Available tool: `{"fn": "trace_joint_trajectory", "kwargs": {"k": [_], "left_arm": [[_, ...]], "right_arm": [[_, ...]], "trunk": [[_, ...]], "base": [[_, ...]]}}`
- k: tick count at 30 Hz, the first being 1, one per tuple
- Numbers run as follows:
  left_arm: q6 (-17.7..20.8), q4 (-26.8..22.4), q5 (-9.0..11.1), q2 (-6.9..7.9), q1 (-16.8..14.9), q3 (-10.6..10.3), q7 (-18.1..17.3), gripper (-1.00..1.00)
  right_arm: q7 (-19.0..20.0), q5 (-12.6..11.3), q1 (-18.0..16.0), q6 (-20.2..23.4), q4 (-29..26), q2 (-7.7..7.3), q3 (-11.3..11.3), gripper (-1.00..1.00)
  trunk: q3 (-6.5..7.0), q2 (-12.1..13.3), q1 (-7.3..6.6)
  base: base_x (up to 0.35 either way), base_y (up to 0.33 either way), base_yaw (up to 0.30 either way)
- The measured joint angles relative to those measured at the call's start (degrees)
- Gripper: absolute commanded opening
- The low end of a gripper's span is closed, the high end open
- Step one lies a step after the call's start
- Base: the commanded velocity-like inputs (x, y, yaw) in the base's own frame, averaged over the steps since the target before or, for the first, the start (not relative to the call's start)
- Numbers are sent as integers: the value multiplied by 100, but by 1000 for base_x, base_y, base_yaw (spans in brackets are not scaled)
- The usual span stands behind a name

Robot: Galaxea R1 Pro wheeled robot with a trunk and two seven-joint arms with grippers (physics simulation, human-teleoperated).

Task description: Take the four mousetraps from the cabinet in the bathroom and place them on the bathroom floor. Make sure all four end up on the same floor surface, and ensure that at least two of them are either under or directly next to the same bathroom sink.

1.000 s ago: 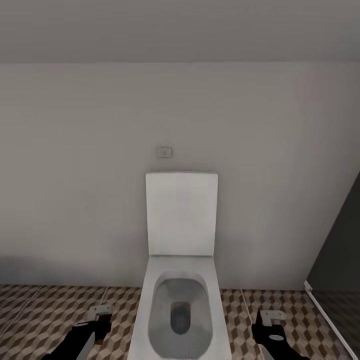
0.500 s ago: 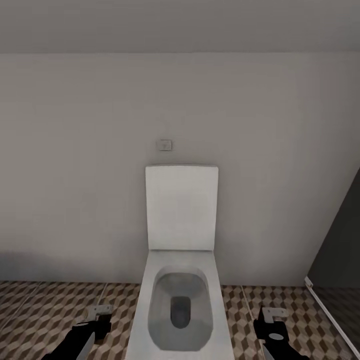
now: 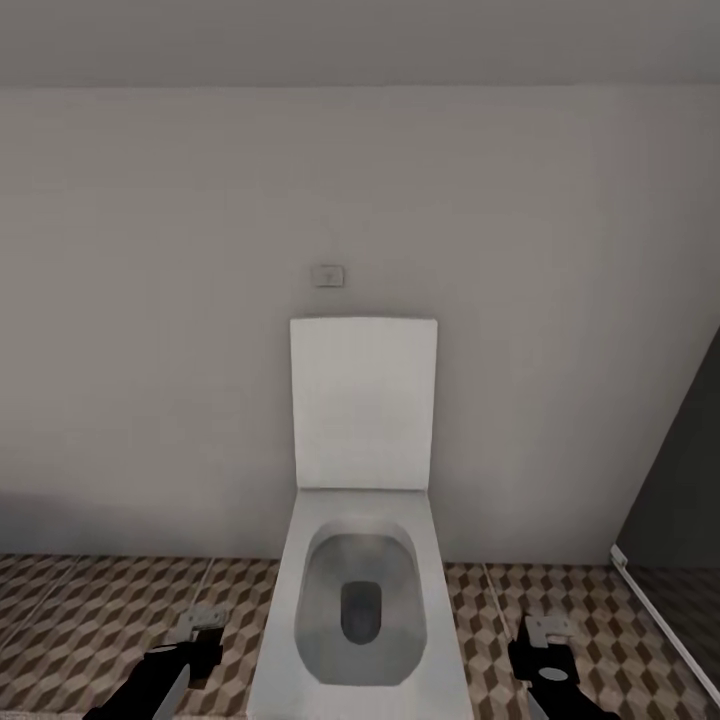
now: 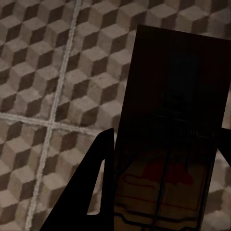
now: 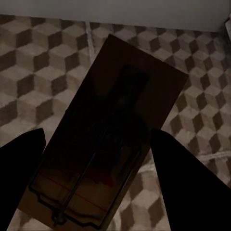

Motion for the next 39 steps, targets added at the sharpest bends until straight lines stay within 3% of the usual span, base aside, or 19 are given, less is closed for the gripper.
{"fn": "trace_joint_trajectory", "kwargs": {"k": [6,12,18,39], "left_arm": [[2,0,2,0,0,-5,0,-100],[2,1,2,1,0,-7,0,-100],[2,2,2,0,0,0,0,-100],[10,151,17,10,1,-7,0,-100]], "right_arm": [[27,-15,-2,49,39,-18,0,-100],[47,2,-8,564,58,-45,-3,-100],[41,22,-7,808,55,-60,-8,-100],[40,26,-9,855,54,-62,-6,-100]], "trunk": [[-108,-241,132],[-215,-481,264],[-323,-722,395],[-789,-751,450]], "base": [[0,0,0],[0,0,0],[0,0,0],[0,0,0]]}}
